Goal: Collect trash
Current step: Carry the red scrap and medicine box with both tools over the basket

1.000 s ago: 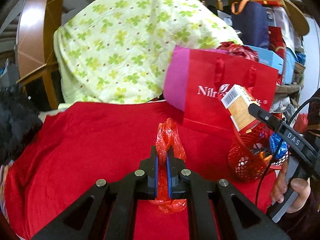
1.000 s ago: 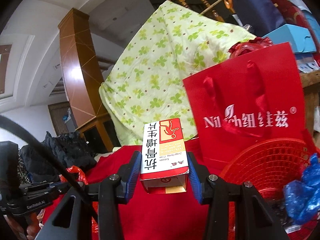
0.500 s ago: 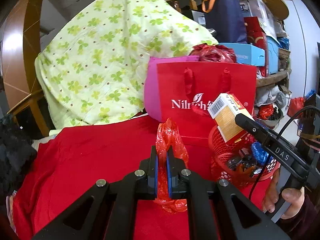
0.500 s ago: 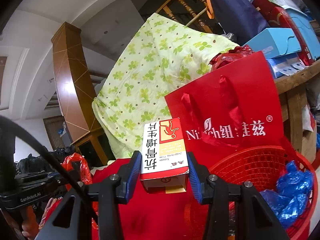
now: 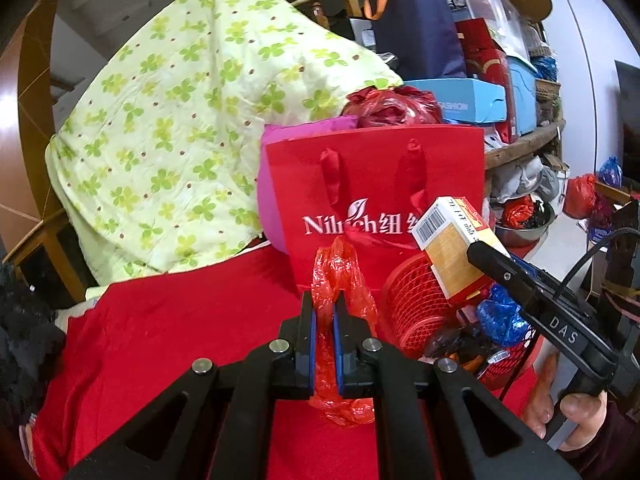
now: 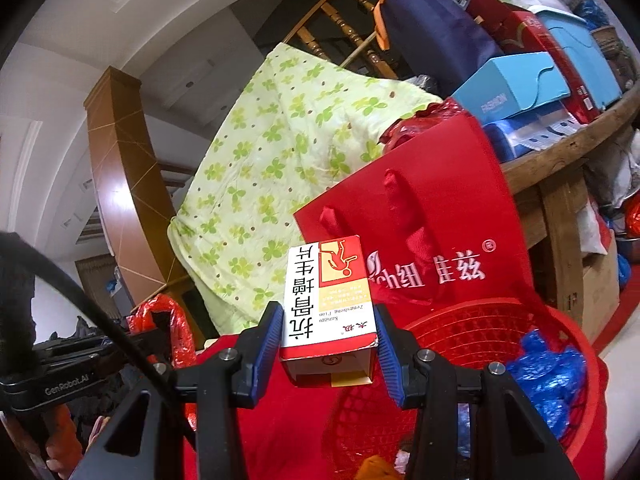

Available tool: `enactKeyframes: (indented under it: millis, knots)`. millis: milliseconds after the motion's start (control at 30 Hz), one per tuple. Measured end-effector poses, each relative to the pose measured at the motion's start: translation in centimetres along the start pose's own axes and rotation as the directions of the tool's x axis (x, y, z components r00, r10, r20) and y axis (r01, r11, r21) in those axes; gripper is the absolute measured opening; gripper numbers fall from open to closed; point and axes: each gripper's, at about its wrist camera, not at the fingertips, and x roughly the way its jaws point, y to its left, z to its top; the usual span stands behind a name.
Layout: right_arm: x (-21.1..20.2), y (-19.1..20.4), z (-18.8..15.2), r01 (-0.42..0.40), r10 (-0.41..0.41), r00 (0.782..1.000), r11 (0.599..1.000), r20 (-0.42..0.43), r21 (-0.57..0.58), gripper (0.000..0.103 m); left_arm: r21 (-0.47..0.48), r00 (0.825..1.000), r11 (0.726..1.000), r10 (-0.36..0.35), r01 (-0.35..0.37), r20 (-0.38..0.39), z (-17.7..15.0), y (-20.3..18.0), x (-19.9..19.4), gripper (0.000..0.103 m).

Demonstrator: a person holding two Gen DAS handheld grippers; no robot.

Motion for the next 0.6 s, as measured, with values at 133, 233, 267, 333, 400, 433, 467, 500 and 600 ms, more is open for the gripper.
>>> enactKeyframes:
  millis: [133, 233, 267, 333, 400, 433, 467, 500, 600]
  knots:
    - [-0.6, -1.1, 0.4, 0.020, -0.021, 1.000, 1.000, 0.015, 0.017, 0.048, 0.021, 1.000, 1.000, -0.018, 0.017, 0.012, 0.9, -1.4, 0.4, 0.008]
    - [-0.9, -2.3, 0.6, 0.043, -0.044, 0.999, 0.998, 0.020, 0.044, 0.048, 0.040, 0.999, 0.999, -0.034, 0.033, 0.018, 1.5, -2.7, 0.7, 0.008]
    - [-1.1, -2.7, 0.7, 0.050, -0.051, 0.999, 0.997, 0.020, 0.057, 0.048, 0.045, 0.999, 0.998, -0.042, 0.042, 0.019, 1.7, -3.3, 0.9, 0.008]
    - [-1.2, -3.6, 0.9, 0.061, -0.063, 0.998, 0.994, 0.021, 0.085, 0.048, 0.054, 0.998, 0.997, -0.053, 0.052, 0.021, 1.9, -4.0, 1.2, 0.008]
    - [-1.5, -4.5, 1.0, 0.074, -0.077, 0.997, 0.991, 0.023, 0.112, 0.048, 0.062, 0.998, 0.996, -0.066, 0.064, 0.022, 2.2, -4.8, 1.4, 0.008]
    - [-1.7, -4.9, 1.0, 0.081, -0.085, 0.996, 0.989, 0.026, 0.123, 0.048, 0.066, 0.997, 0.995, -0.070, 0.069, 0.023, 2.3, -5.1, 1.5, 0.008]
    - [-1.8, -5.4, 1.1, 0.087, -0.092, 0.995, 0.987, 0.027, 0.134, 0.048, 0.069, 0.997, 0.995, -0.075, 0.074, 0.023, 2.4, -5.4, 1.6, 0.008]
    - [-1.9, -5.6, 1.2, 0.092, -0.097, 0.995, 0.986, 0.027, 0.141, 0.048, 0.073, 0.996, 0.994, -0.081, 0.079, 0.024, 2.4, -5.7, 1.7, 0.008]
    - [-2.1, -6.5, 1.3, 0.107, -0.113, 0.993, 0.981, 0.027, 0.160, 0.048, 0.083, 0.995, 0.992, -0.094, 0.092, 0.022, 2.6, -6.6, 1.9, 0.008]
